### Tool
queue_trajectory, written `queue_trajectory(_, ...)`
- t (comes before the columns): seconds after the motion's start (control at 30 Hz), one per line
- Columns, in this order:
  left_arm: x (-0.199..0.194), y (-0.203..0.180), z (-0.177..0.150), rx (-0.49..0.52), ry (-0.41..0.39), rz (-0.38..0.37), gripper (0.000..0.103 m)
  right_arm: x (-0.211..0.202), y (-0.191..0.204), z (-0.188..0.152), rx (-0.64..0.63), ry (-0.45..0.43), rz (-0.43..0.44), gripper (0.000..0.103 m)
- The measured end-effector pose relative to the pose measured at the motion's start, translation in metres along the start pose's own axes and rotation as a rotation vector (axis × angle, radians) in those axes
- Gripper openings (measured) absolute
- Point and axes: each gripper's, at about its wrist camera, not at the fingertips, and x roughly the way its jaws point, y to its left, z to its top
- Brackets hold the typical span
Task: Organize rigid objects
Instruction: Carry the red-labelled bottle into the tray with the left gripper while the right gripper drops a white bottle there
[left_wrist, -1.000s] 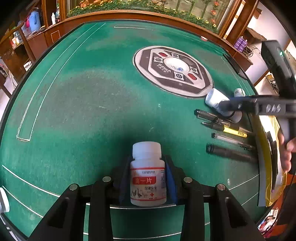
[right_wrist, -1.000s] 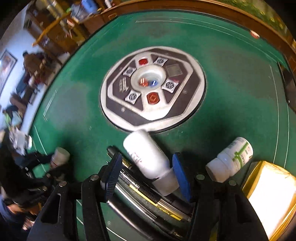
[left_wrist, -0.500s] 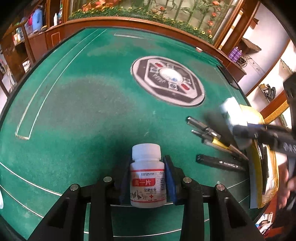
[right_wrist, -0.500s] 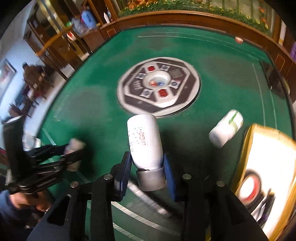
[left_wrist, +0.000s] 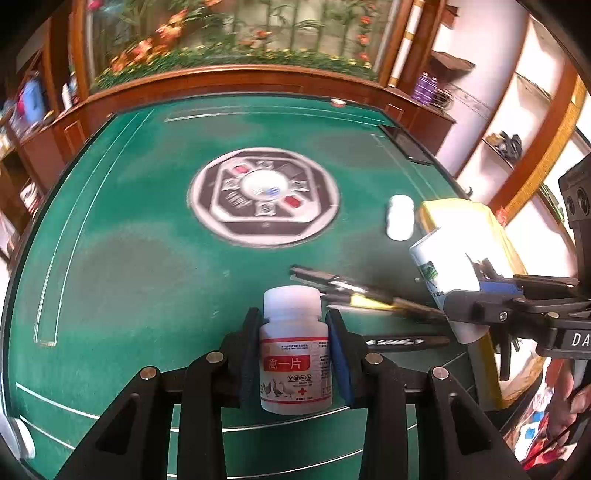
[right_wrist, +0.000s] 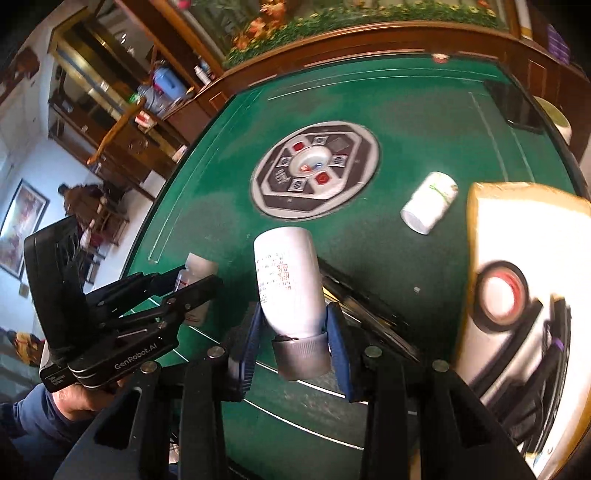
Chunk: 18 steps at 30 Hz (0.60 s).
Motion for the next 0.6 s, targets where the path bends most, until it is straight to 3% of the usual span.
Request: queue_trajectory(0.6, 0.008, -0.122, 0.038, 0.209, -0.021, -0.104, 0.037, -0.084, -0.088, -0.032, 0.182, -0.155, -0.063, 0.034)
